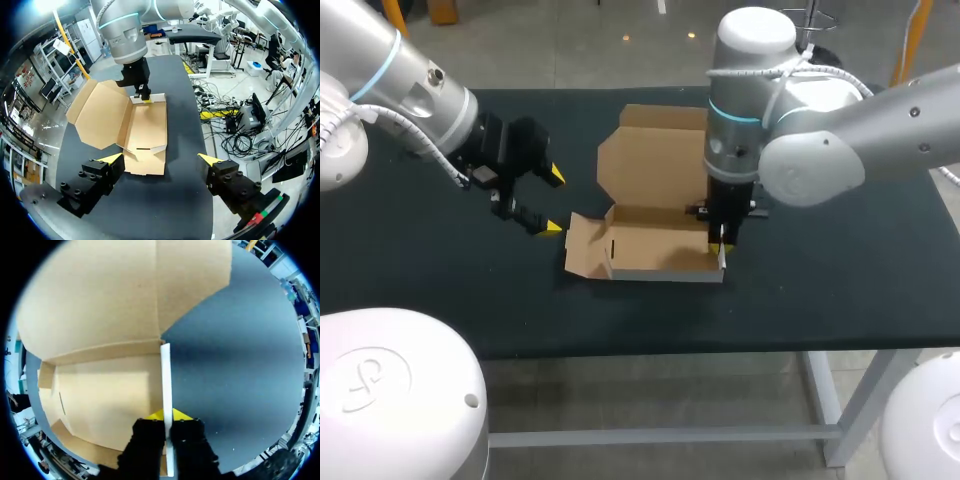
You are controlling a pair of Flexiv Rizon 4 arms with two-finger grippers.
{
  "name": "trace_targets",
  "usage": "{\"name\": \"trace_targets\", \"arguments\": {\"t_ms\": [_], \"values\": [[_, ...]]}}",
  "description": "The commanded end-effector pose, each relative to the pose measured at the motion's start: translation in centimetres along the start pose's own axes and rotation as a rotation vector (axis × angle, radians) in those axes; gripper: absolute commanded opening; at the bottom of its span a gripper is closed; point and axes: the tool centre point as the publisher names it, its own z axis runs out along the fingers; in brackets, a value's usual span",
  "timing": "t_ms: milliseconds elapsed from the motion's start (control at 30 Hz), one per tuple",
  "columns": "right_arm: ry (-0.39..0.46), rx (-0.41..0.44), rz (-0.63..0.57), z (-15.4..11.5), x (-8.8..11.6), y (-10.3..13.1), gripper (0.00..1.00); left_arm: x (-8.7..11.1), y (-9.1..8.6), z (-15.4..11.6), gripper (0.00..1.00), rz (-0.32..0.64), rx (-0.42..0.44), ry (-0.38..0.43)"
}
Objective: Assemble the packaging by folding the flat box into shape, placing the metal phone stand inside, and closing the box properly
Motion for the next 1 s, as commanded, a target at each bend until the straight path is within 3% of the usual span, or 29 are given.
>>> {"name": "trace_targets", "arguments": {"t_ms": [33,400,667,1000], "values": [[-0.022,0.009,-0.007,0.6,0.1,0.5,0.00,0.0,0.0,-0.1,1.00,-0.001,-0.005,0.002],[-0.101,0.022,-0.037,0.0,-0.3,0.4,0.00,0.0,0.0,-0.1,1.00,-0.001,-0.005,0.002],[-0.226,0.028,0.015,0.4,-0.8,0.4,0.00,0.0,0.0,-0.1,1.00,-0.001,-0.005,0.002],[-0.311,0.031,0.040,0.3,-1.7,0.4,0.00,0.0,0.0,-0.1,1.00,-0.001,-0.005,0.002]]}}
